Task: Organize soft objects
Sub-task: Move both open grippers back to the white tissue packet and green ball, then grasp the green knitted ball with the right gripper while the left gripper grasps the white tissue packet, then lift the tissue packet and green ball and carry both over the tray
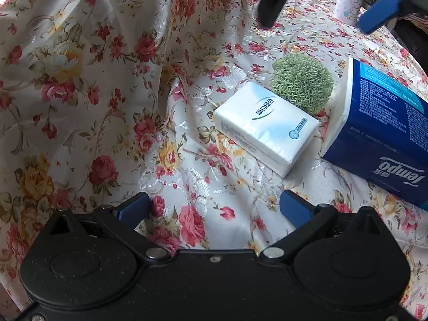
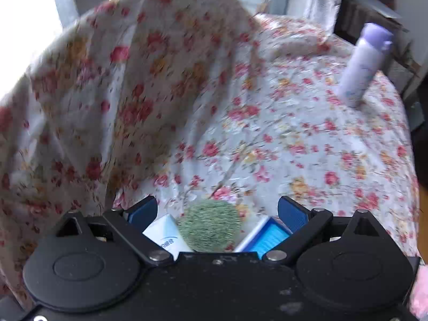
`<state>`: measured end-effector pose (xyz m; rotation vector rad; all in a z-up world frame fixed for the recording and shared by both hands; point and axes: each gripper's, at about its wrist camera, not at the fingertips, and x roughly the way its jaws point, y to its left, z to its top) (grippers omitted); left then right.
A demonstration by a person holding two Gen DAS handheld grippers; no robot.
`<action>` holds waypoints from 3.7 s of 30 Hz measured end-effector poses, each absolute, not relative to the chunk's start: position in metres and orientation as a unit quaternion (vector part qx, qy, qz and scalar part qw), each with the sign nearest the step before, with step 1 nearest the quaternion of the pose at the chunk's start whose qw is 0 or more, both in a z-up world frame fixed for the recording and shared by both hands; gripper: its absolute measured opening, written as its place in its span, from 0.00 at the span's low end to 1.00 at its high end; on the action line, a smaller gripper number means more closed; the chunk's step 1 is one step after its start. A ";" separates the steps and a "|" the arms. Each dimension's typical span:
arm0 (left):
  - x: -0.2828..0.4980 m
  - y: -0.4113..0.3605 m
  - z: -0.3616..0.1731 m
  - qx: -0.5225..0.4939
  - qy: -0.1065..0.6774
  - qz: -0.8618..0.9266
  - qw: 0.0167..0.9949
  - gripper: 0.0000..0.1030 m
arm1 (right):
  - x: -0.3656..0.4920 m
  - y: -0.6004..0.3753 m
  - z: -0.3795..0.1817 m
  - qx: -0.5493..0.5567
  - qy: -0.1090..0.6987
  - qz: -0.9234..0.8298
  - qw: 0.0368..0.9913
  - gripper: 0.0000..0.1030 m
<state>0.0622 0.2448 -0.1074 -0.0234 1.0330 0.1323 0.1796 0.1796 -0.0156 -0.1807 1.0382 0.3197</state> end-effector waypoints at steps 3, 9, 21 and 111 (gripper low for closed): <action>0.063 0.245 -0.107 -0.010 0.494 0.062 0.867 0.98 | 0.184 0.192 -0.032 -0.110 0.508 0.160 0.839 0.94; 0.063 0.244 -0.108 -0.006 0.491 0.061 0.869 0.98 | 0.180 0.212 -0.065 -0.183 0.531 0.176 0.809 0.89; 0.061 0.243 -0.107 0.000 0.486 0.060 0.872 0.98 | 0.187 0.201 -0.064 -0.136 0.540 0.161 0.815 0.60; 0.099 0.215 -0.080 0.195 0.511 -0.118 0.829 0.70 | -0.021 0.053 -0.086 0.017 0.547 0.048 0.836 0.42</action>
